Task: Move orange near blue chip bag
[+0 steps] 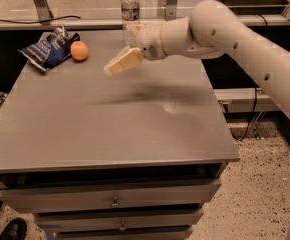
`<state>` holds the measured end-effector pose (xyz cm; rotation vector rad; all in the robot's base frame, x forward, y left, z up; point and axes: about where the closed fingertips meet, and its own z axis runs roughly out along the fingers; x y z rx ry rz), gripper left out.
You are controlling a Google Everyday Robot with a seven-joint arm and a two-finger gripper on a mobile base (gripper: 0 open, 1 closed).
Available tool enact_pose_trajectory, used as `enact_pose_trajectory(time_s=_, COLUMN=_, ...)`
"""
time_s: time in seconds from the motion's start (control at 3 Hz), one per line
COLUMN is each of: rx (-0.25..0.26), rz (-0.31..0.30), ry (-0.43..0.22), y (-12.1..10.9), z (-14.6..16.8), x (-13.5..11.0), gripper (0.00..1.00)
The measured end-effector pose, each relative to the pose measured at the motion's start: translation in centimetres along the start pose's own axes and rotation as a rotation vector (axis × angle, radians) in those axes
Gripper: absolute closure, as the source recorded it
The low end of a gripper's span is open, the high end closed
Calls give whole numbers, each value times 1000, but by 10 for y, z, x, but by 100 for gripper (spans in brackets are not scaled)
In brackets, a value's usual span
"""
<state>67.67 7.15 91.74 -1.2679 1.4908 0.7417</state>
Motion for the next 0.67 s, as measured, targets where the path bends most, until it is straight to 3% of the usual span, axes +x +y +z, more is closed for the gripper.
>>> enact_pose_trajectory(time_s=0.33, rx=3, rz=-10, ry=-30, y=2, z=-74, x=-1, gripper=0)
enact_pose_trajectory(time_s=0.67, rx=3, rz=-10, ry=-30, y=2, z=-74, x=-1, gripper=0)
